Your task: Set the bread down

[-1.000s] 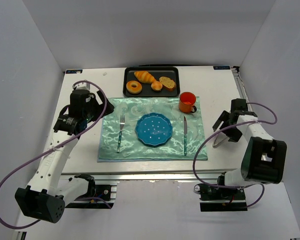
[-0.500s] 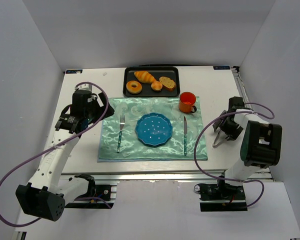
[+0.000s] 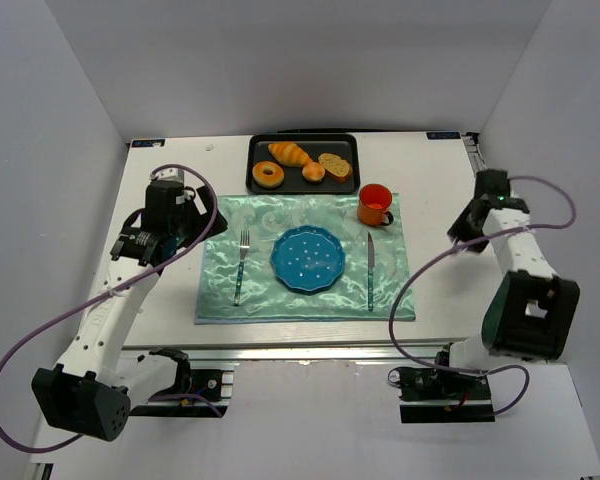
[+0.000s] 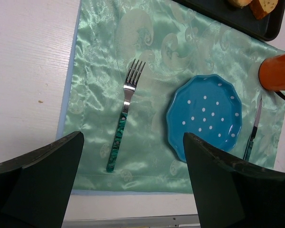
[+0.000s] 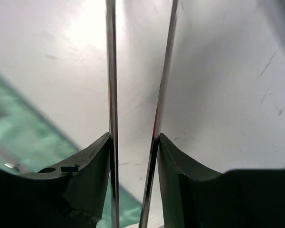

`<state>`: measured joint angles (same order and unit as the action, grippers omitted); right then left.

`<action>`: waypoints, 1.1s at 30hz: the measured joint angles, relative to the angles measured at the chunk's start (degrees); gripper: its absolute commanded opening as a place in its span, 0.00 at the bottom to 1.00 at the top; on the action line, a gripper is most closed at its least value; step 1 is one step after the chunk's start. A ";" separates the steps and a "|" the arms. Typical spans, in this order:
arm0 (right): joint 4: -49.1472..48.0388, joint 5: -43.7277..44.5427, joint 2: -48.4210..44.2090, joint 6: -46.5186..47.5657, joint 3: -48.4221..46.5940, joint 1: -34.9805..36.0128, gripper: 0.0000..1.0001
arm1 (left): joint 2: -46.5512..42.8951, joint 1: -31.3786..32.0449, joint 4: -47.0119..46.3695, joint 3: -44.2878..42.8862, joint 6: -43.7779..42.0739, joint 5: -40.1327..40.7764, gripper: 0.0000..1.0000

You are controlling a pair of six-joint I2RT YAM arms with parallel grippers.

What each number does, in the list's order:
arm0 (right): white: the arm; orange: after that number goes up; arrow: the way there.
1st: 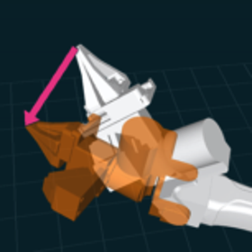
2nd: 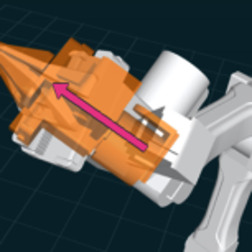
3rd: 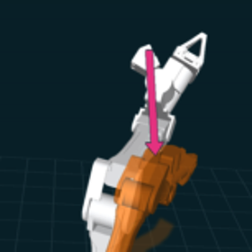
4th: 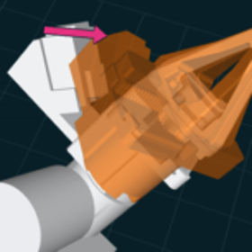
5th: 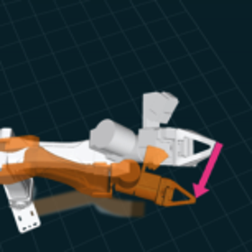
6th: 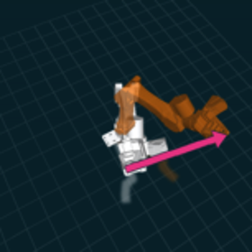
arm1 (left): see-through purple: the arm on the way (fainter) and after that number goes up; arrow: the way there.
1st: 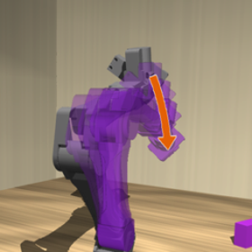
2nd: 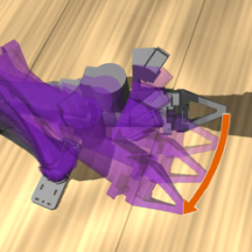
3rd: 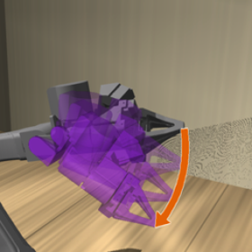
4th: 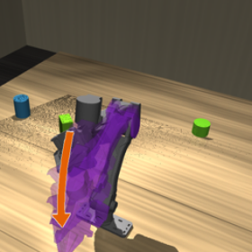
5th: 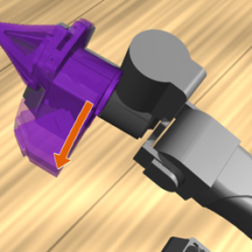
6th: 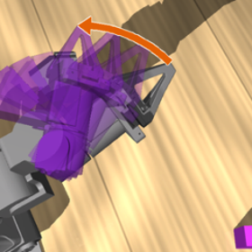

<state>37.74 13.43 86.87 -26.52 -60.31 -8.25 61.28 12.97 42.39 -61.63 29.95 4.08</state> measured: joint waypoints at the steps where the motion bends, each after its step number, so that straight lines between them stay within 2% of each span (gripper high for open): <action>1: 1.53 -0.35 -2.12 0.20 -2.95 0.02 0.48 | 0.15 0.02 -0.11 -0.07 0.02 0.00 0.95; 2: 2.95 -1.29 -4.00 0.31 -6.47 0.02 0.48 | 0.26 0.02 -0.26 -0.11 0.02 0.00 0.85; 3: 3.87 -2.05 -5.53 0.48 -9.92 0.11 0.48 | 0.35 0.02 -0.44 -0.13 0.20 0.00 0.83; 7: 6.29 -6.29 -8.31 1.29 -24.02 1.75 0.48 | 0.55 0.07 -0.94 -0.48 0.04 -0.09 0.82; 9: 8.13 -9.18 -6.58 1.73 -30.49 3.58 0.48 | 0.76 0.17 -0.98 -1.07 0.07 -0.07 0.87; 13: 12.20 -14.49 2.25 3.19 -44.11 9.38 0.49 | 2.08 0.46 -1.29 -3.21 0.09 -0.04 0.89; 18: 15.32 -18.99 20.52 6.34 -66.58 18.38 0.52 | 4.28 0.52 -1.46 -5.70 0.07 -0.07 0.90; 20: 15.26 -21.05 26.58 7.58 -72.39 20.98 0.51 | 5.35 0.55 -1.42 -6.75 0.04 -0.09 0.90; 26: 13.42 -25.14 32.46 10.29 -68.83 25.38 0.52 | 8.41 0.55 -1.14 -9.14 -0.17 -0.13 0.90; 33: 9.94 -23.02 37.79 13.09 -69.26 30.01 0.54 | 10.88 0.55 -0.24 -9.68 -0.39 -0.50 0.90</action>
<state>47.68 -9.58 124.66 -13.43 -129.58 21.76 72.16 13.52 42.15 -71.31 29.56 3.57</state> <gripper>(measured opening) 0.532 0.898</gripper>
